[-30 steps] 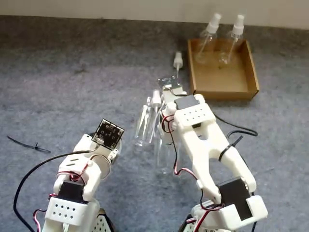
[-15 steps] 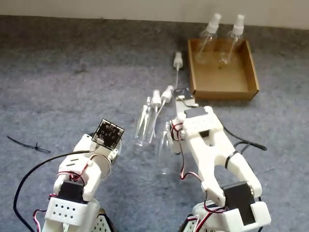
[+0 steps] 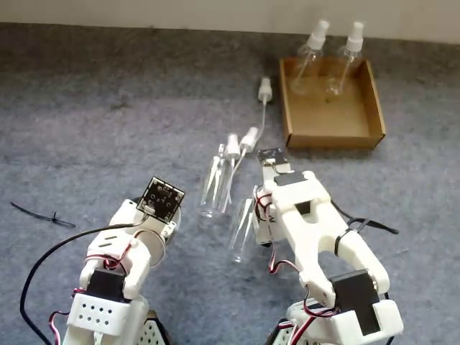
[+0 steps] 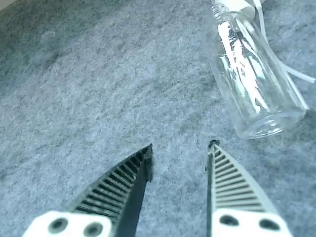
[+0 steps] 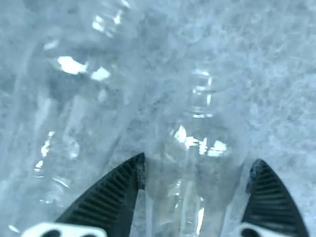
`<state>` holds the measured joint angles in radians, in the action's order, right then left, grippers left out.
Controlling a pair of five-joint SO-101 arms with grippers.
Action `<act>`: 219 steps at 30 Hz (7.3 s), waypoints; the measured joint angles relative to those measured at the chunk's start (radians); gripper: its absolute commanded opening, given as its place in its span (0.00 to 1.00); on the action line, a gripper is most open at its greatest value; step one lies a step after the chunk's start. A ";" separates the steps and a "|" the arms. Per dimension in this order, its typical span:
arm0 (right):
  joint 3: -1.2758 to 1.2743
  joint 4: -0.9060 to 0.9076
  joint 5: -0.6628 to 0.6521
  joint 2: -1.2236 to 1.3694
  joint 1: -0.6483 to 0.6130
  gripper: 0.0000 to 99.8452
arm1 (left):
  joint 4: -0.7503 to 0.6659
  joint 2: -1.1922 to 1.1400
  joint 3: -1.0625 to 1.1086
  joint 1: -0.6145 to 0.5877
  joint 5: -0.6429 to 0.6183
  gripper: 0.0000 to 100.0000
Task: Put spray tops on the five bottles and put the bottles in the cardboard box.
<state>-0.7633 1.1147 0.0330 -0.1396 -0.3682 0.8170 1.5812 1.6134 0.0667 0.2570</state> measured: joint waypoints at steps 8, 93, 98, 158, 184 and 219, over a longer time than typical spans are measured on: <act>-0.052 -0.086 0.000 -0.017 0.014 0.01 | 0.000 0.000 0.000 0.000 0.000 0.18; -0.126 -0.281 -0.091 -0.041 0.167 0.00 | 0.577 -2.684 -2.677 0.201 -0.560 0.28; -0.126 -0.282 -0.091 -0.041 0.167 0.00 | 0.626 -2.687 -2.746 0.193 -0.585 0.28; -0.143 -0.295 -0.091 -0.041 0.167 0.00 | 0.930 -2.912 -3.227 0.038 -0.571 0.12; -0.143 -0.295 -0.097 -0.041 0.167 0.01 | 0.931 -2.883 -3.040 -0.377 -0.074 0.11; -0.143 -0.296 -0.097 -0.041 0.167 0.01 | 0.651 -2.371 -2.828 -0.494 0.112 0.29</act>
<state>-0.9060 0.8186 -0.0637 -0.1811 -0.2010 1.4676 -0.7894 -1.2144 -0.4273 0.3690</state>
